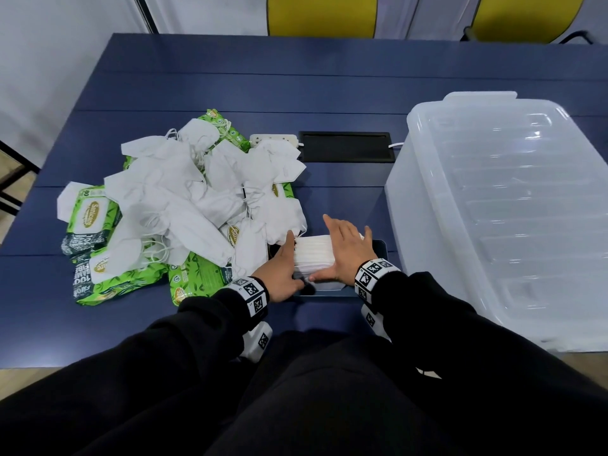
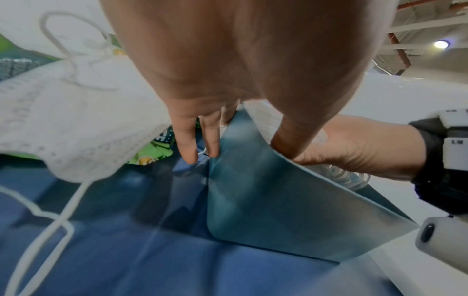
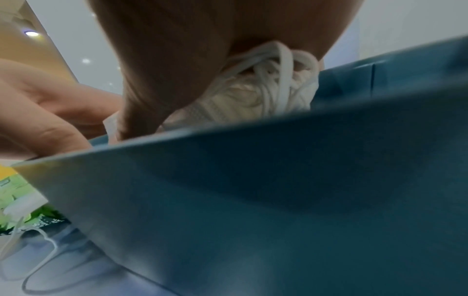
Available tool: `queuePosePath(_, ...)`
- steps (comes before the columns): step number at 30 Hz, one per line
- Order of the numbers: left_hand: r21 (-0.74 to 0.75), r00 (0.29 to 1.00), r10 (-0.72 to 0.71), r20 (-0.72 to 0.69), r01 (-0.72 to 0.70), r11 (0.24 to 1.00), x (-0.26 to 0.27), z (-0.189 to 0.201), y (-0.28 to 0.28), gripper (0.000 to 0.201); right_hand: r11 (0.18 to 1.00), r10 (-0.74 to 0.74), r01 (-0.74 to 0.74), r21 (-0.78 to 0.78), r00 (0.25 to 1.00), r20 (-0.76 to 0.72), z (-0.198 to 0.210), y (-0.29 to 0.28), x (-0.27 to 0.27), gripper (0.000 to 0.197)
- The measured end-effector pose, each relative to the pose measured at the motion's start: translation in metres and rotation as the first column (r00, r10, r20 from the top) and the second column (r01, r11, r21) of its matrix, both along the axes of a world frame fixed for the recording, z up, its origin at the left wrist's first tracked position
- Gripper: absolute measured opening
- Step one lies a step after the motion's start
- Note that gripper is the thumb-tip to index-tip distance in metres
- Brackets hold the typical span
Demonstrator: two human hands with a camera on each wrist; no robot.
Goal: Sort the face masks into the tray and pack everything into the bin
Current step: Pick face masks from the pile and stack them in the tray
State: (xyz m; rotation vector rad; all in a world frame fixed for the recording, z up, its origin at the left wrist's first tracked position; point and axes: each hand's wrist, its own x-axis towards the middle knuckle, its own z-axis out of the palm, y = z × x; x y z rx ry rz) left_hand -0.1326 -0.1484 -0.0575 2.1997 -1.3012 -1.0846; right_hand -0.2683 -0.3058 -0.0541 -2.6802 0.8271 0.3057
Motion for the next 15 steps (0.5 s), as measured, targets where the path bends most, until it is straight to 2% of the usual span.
queuePosePath(15,0.010,0.998,0.048,-0.028,-0.047,0.999,-0.0042,-0.0020,0.0009,0.127,0.986,0.098,-0.106,-0.131,0.993,-0.062,0.0024,0.0083,0.0055,0.117)
